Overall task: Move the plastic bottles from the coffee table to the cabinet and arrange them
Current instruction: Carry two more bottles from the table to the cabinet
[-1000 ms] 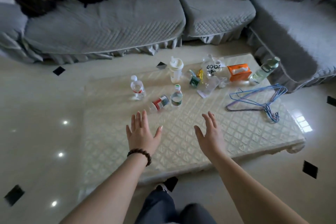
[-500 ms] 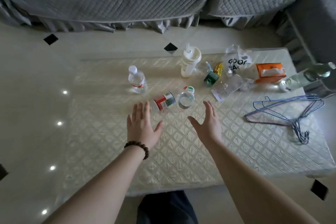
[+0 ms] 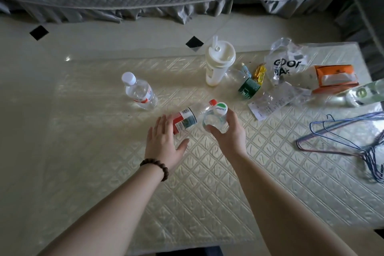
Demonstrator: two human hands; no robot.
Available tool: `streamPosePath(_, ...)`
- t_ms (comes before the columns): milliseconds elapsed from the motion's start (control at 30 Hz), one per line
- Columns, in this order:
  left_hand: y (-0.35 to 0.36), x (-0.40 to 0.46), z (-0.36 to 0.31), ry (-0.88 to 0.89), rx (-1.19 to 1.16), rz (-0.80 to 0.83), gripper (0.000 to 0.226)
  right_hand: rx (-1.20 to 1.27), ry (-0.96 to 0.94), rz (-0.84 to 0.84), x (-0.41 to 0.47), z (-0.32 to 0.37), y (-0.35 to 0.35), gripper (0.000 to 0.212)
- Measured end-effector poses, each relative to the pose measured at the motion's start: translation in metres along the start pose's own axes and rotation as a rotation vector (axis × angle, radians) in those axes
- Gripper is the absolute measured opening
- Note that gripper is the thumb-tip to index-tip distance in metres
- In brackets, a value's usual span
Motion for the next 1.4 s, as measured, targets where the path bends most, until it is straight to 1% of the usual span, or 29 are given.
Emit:
streamPosePath(100,0.011,0.021,-0.011,0.01,0.002,0.027,0.086,-0.009,-0.016,-0.041,0.005,-0.004,-0.013,0.059)
streamPosePath(167,0.021,0.037,-0.019,0.01,0.036,0.088,0.087,-0.002,-0.007,-0.068,0.006,-0.006,-0.025,0.058)
streamPosePath(300,0.043,0.062,-0.034,0.001,0.109,0.202,0.092,-0.036,-0.043,-0.112,0.009,-0.016,-0.042,0.059)
streamPosePath(467,0.065,0.084,-0.04,-0.029,0.195,0.26,0.099,-0.014,-0.044,-0.139,0.017,-0.027,-0.055,0.062)
streamPosePath(567,0.074,0.088,-0.041,0.01,0.317,0.254,0.094,-0.006,-0.052,-0.15,0.022,-0.031,-0.059,0.061)
streamPosePath(733,0.076,0.09,-0.043,-0.015,0.316,0.201,0.07,-0.007,-0.043,-0.145,0.027,-0.034,-0.064,0.059)
streamPosePath(833,0.064,0.085,-0.048,-0.03,0.234,0.175,0.063,0.002,-0.022,-0.137,0.025,-0.031,-0.071,0.059)
streamPosePath(933,0.039,0.076,-0.063,-0.082,0.011,0.136,0.064,0.011,-0.005,-0.144,0.019,-0.02,-0.085,0.057)
streamPosePath(1000,0.016,0.067,-0.079,-0.075,-0.135,0.11,0.067,0.016,0.0,-0.16,0.013,-0.008,-0.1,0.057)
streamPosePath(1067,-0.01,0.057,-0.098,-0.05,-0.228,0.076,0.07,0.032,-0.005,-0.178,0.005,0.006,-0.118,0.056)
streamPosePath(1167,-0.054,0.039,-0.124,-0.035,-0.329,0.011,0.07,0.044,-0.001,-0.201,-0.012,0.033,-0.148,0.055)
streamPosePath(1300,-0.111,0.005,-0.154,0.012,-0.401,-0.058,0.066,0.035,0.0,-0.267,-0.044,0.068,-0.186,0.055)
streamPosePath(1400,-0.145,-0.024,-0.167,0.039,-0.444,-0.071,0.066,0.018,-0.013,-0.325,-0.075,0.09,-0.207,0.058)
Point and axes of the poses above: each hand's wrist, its own x-axis towards the middle knuckle, its own y-axis out of the palm, z = x × y, the point moved 2 cm from there along x, towards the middle knuckle, and after that the axes turned 6 degrees about -z, right-handed, at the moved point
